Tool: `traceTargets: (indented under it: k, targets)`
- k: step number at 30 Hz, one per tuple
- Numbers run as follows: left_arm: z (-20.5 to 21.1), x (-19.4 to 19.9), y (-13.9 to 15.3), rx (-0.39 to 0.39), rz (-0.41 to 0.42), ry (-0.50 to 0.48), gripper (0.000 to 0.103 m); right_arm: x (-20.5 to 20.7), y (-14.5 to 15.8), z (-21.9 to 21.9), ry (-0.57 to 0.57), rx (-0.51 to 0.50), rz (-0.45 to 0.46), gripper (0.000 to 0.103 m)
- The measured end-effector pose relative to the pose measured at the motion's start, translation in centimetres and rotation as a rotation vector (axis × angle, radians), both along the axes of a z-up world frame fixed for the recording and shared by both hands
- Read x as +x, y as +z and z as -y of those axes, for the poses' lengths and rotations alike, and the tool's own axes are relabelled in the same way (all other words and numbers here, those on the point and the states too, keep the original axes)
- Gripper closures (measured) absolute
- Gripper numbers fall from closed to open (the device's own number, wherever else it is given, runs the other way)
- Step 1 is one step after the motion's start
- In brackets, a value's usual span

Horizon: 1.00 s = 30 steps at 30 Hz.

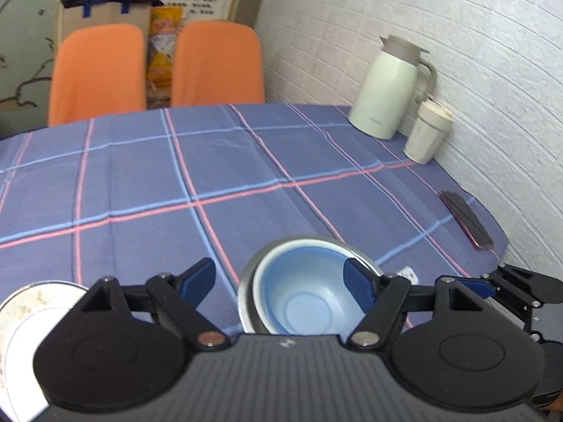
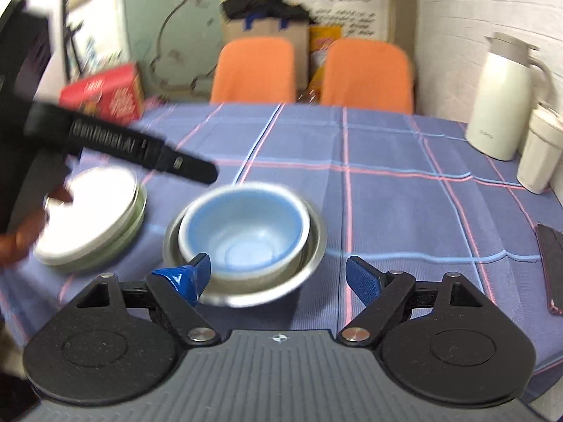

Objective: Organize plates and bowls
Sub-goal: 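Carry the blue bowl with the left tool into the white bowl, then grip the rim of the nested bowls with the left tool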

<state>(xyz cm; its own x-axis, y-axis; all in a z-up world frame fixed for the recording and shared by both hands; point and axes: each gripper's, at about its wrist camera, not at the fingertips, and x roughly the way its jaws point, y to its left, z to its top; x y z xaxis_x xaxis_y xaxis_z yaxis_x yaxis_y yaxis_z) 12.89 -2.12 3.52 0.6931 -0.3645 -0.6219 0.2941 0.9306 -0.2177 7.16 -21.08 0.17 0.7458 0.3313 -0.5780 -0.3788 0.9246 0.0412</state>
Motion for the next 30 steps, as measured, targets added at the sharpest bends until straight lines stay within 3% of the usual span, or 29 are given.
traceTargets:
  k: [5,13,20,30]
  targets:
    - [-0.2,0.3,-0.6,0.048,0.03,0.1,0.028,1.9,-0.6,0.2,-0.1,0.073,0.023,0.032]
    - [-0.4,1.4,-1.5,0.089,0.03,0.152,0.024,3.3,-1.9,0.7,-0.199,0.156,-0.035,0.031]
    - [0.3,2.3,-2.5,0.123,0.013,0.151,0.023,3.8,-3.1,0.5,-0.224,0.142,-0.111,0.031]
    - [0.7,3.5,-4.3,0.072,-0.08,0.1,0.022,4.1,-3.9,0.2,-0.215,0.131,-0.142,0.031]
